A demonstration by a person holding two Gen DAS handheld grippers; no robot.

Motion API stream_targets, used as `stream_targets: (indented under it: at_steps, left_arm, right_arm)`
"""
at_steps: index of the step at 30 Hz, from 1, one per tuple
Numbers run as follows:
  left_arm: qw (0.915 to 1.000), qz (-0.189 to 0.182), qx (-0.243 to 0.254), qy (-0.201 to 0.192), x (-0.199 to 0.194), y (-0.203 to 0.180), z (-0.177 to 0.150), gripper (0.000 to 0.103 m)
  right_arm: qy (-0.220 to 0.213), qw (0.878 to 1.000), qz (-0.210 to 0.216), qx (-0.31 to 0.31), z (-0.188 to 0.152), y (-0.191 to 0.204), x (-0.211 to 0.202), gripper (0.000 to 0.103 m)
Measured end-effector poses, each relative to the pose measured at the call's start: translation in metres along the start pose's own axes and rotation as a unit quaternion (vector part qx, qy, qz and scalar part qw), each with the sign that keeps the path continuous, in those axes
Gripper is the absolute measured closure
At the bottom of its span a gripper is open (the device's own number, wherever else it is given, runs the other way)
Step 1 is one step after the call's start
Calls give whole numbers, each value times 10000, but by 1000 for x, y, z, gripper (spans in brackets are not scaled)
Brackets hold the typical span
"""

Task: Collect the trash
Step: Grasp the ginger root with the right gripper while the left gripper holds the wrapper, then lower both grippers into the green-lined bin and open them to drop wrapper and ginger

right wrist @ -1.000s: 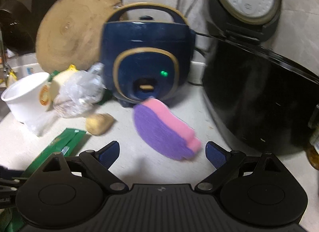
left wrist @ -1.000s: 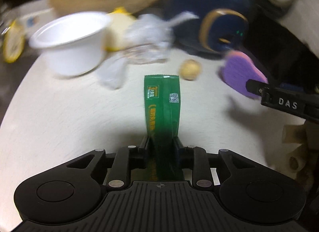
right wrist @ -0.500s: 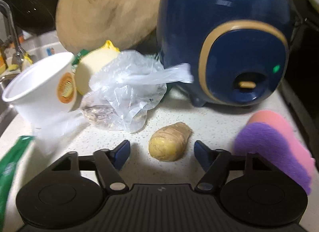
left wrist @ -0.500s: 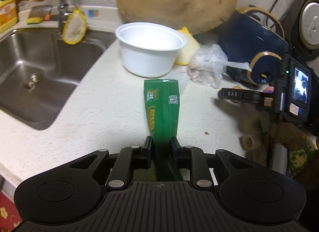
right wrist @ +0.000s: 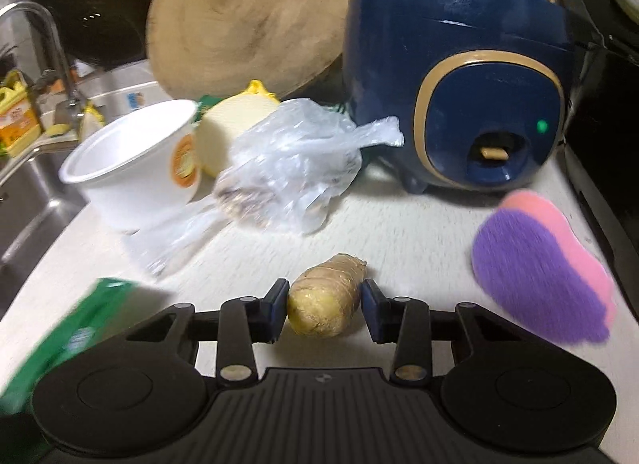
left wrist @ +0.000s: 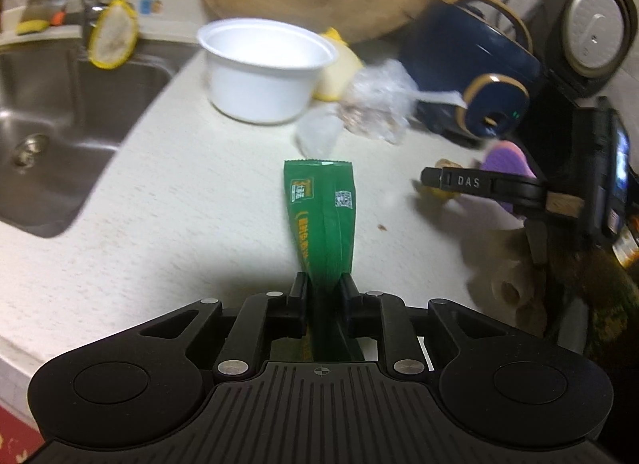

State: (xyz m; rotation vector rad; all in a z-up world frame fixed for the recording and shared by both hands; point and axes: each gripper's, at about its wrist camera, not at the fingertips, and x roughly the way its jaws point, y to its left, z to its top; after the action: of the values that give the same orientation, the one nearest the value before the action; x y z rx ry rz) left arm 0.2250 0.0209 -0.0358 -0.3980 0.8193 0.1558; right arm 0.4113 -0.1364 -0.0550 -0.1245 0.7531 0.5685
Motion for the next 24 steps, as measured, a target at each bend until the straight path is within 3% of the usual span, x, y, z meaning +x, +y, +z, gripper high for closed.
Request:
stream_targets:
  at_steps: [13,16,24]
  left_arm:
    - [9940,-1012,407,-115,8,9,-1,87]
    - [9927,-983,587,-368,-6,22,2,87]
    - [9916,-774,275,-1003,-72,92,-5,87]
  right_arm:
    - [-105,9993,-271,252,-60,22,-80,64]
    - [-317,9988,-378,70,-71,33,-103,64]
    - [-372,9972,-646,102,-93,68,-143,64]
